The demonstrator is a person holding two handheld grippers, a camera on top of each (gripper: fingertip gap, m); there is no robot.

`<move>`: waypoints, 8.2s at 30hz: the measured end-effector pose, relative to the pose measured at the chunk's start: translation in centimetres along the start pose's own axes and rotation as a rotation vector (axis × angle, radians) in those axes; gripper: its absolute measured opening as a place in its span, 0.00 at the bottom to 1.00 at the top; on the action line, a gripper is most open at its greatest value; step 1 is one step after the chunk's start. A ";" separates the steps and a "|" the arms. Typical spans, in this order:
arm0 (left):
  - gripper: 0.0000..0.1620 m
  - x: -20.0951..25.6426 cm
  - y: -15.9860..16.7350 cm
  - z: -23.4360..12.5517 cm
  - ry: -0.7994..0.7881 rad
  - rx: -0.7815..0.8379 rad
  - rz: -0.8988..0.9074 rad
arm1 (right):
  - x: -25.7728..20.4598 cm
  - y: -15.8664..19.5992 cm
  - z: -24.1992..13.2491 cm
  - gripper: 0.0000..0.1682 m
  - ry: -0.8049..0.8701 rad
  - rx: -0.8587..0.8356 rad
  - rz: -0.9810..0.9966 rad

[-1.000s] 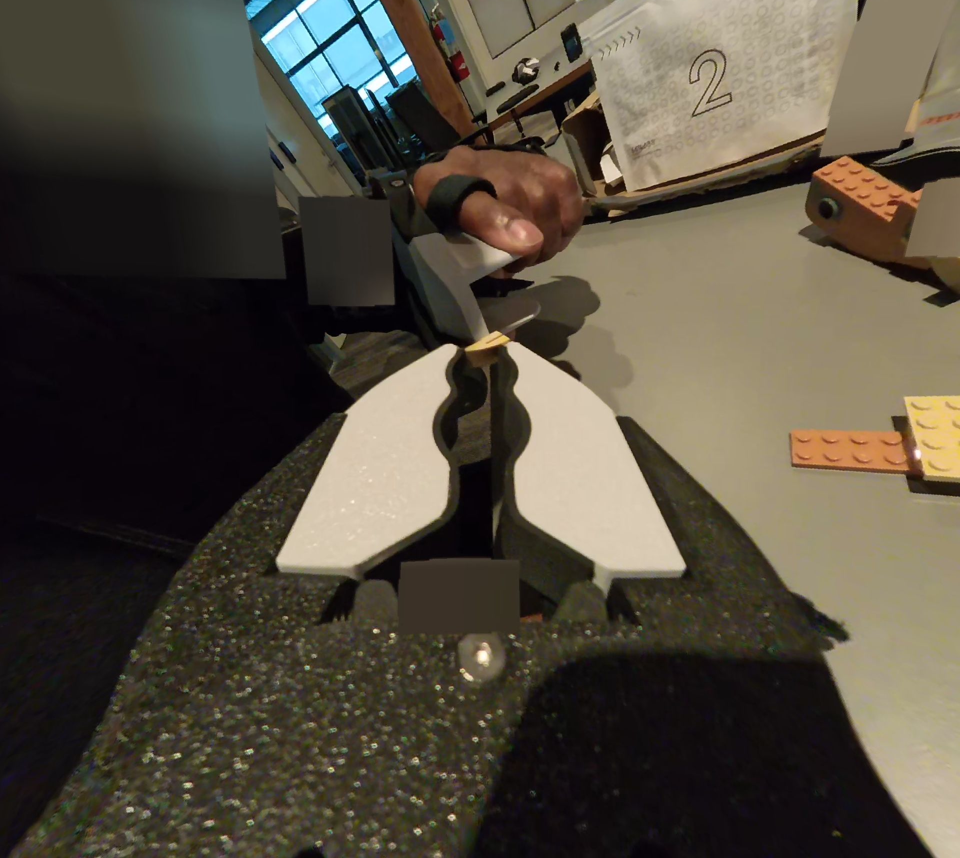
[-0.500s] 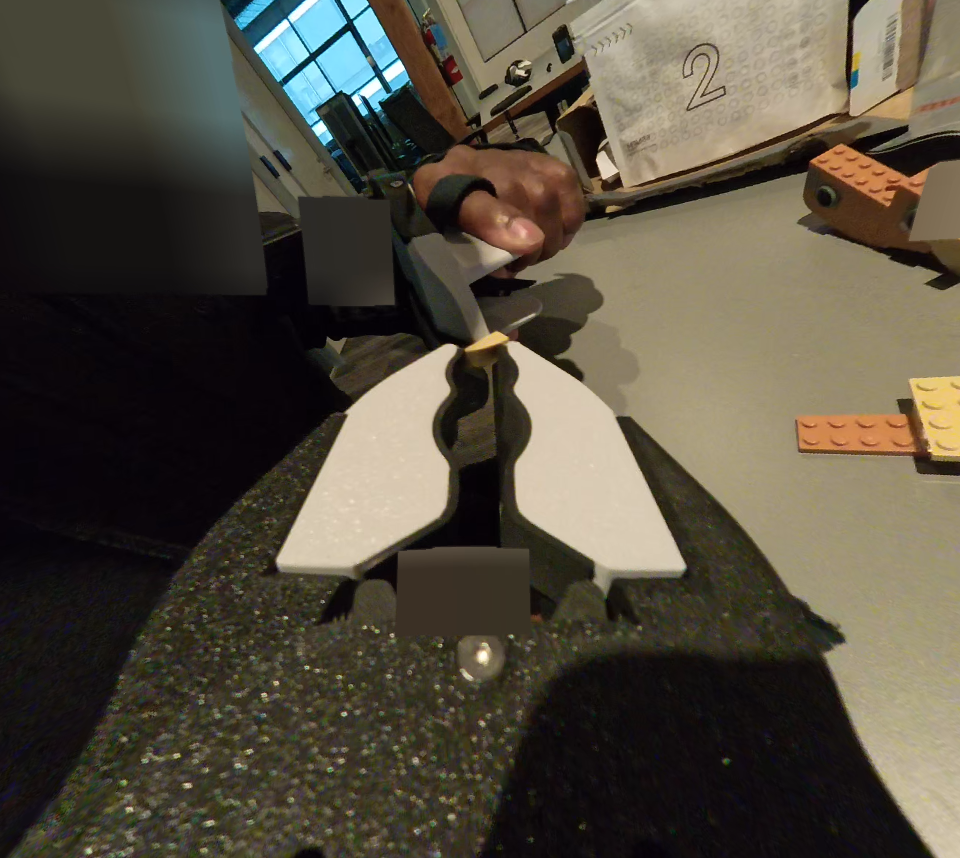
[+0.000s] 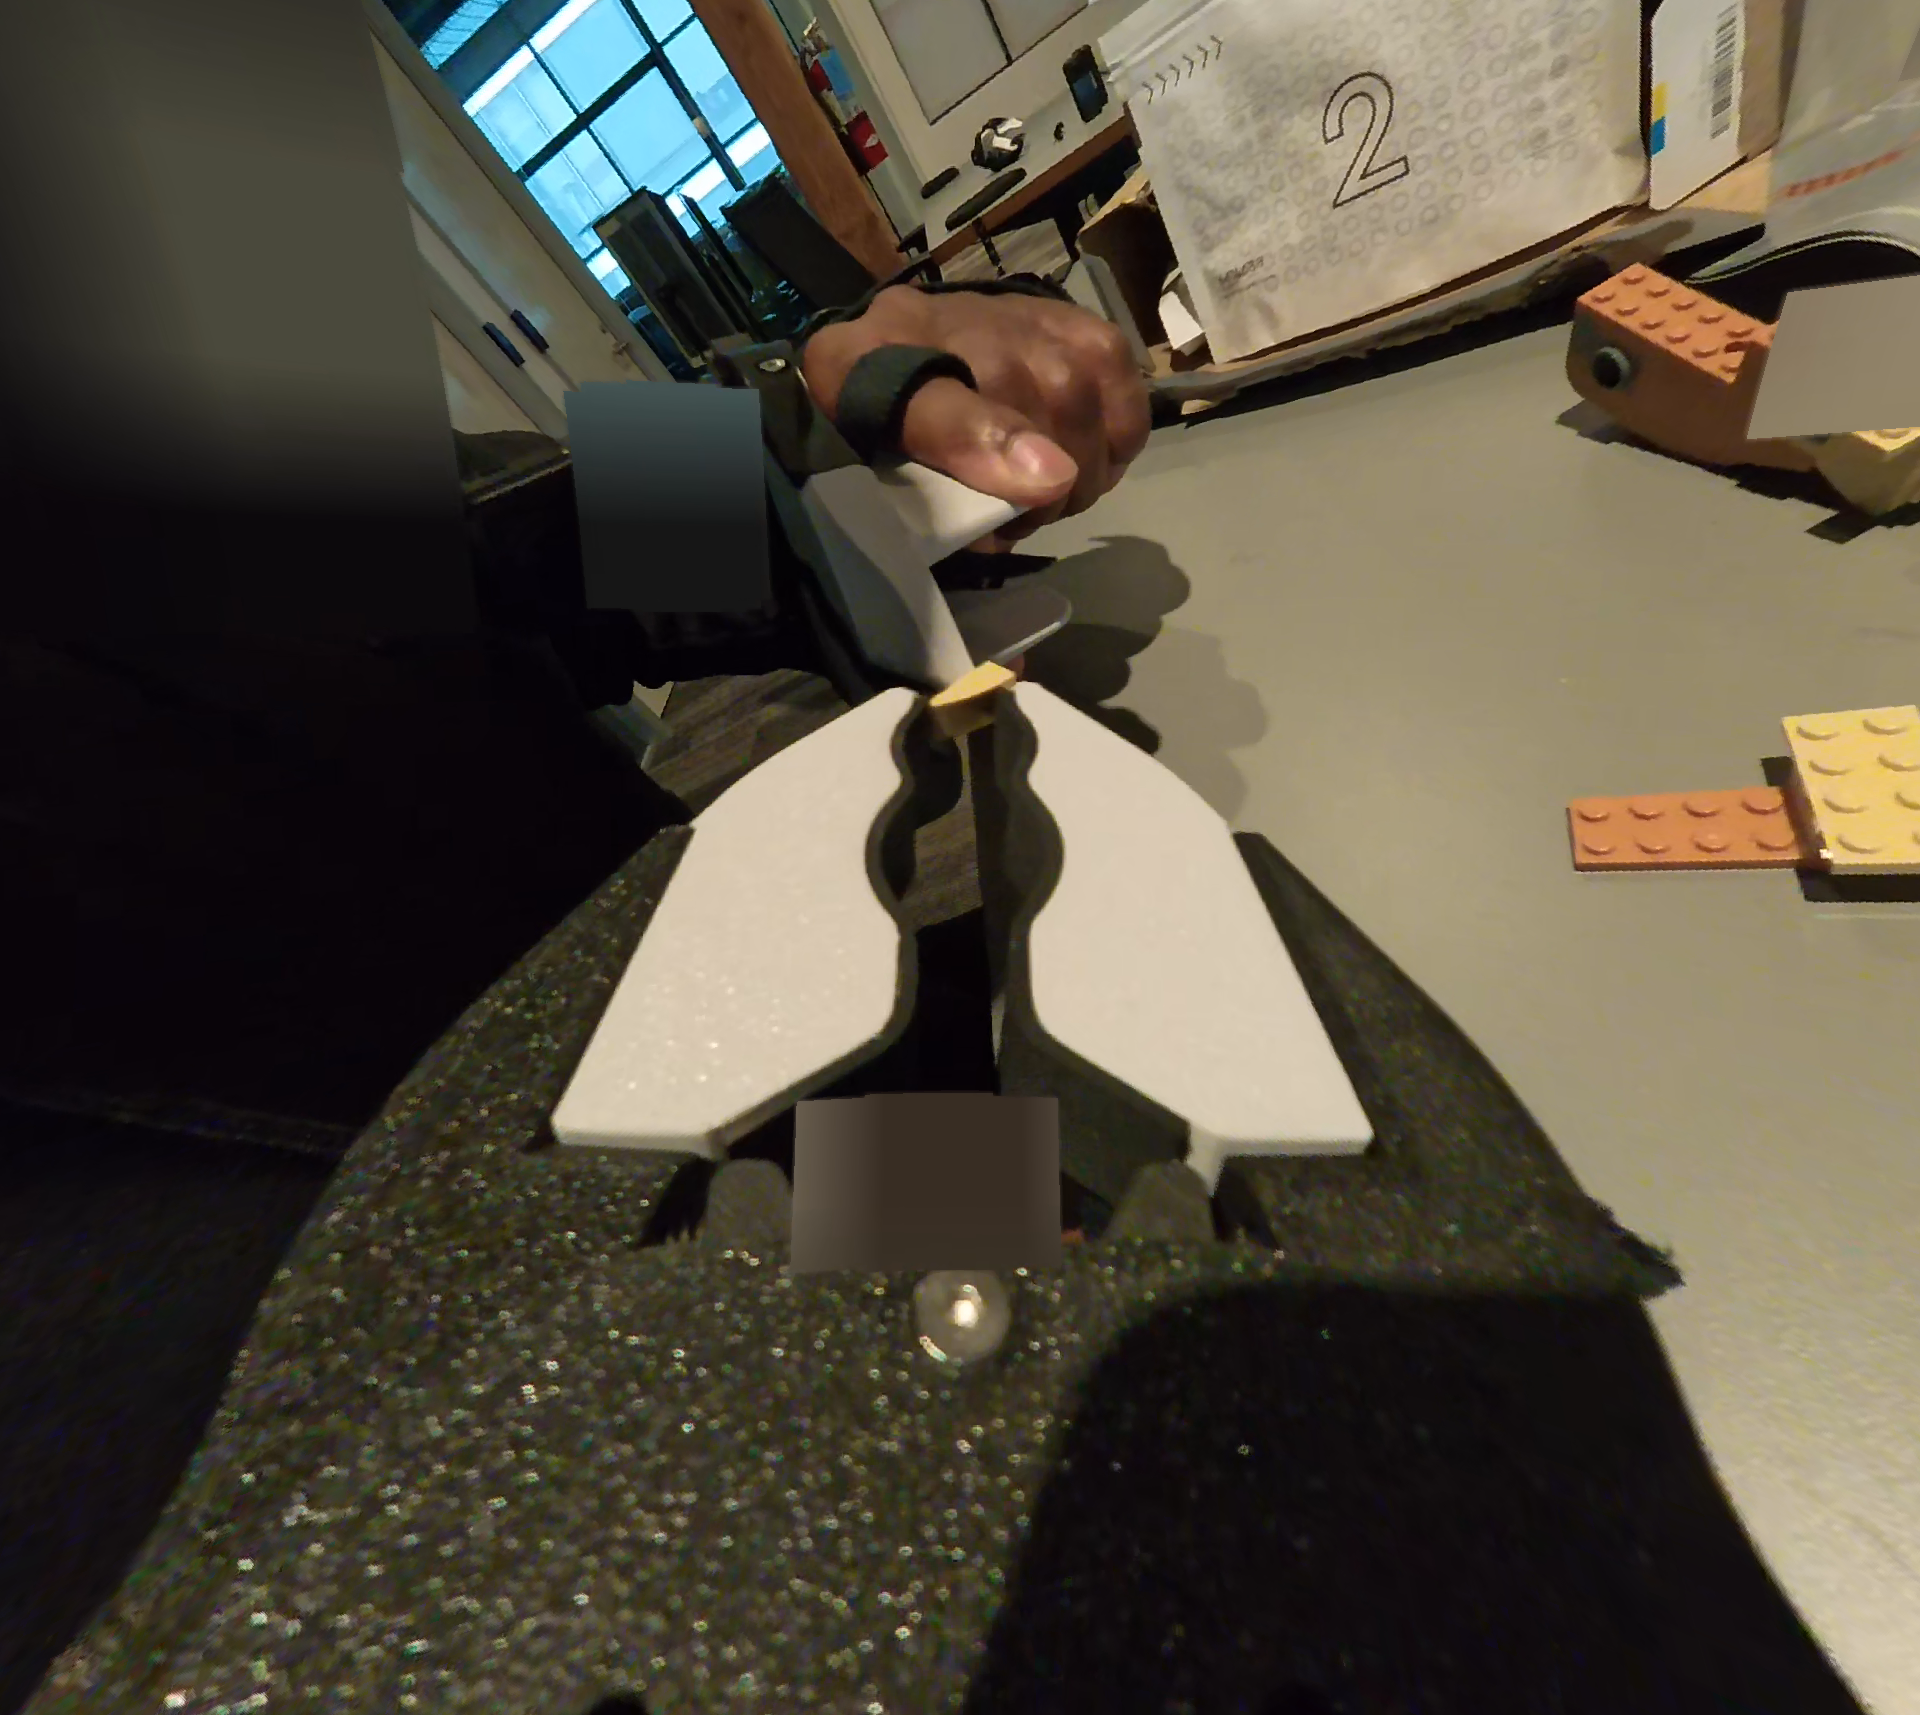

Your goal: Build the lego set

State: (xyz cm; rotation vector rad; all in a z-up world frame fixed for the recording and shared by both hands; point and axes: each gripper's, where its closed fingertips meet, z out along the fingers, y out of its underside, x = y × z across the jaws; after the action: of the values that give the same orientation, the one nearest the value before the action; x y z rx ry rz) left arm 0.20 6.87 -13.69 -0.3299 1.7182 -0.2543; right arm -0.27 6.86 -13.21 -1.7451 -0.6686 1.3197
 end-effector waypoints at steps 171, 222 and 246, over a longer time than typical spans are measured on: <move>0.15 3.6 10.7 6.3 0.335 -0.528 -1.075 | 5.5 1.0 -11.2 0.09 0.022 -0.107 0.135; 0.13 2.3 5.5 11.9 0.277 -0.536 -1.067 | 4.3 -0.1 -12.3 0.07 0.022 0.003 0.016; 0.04 0.8 6.1 10.3 0.225 -0.441 -1.034 | 4.2 -0.1 -12.2 0.08 0.009 -0.004 0.014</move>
State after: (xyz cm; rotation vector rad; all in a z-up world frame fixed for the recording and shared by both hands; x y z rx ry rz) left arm 9.80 12.44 -18.35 -1.5644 1.6730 -0.6731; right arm 12.64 6.64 -13.98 -1.7607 -0.6550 1.3202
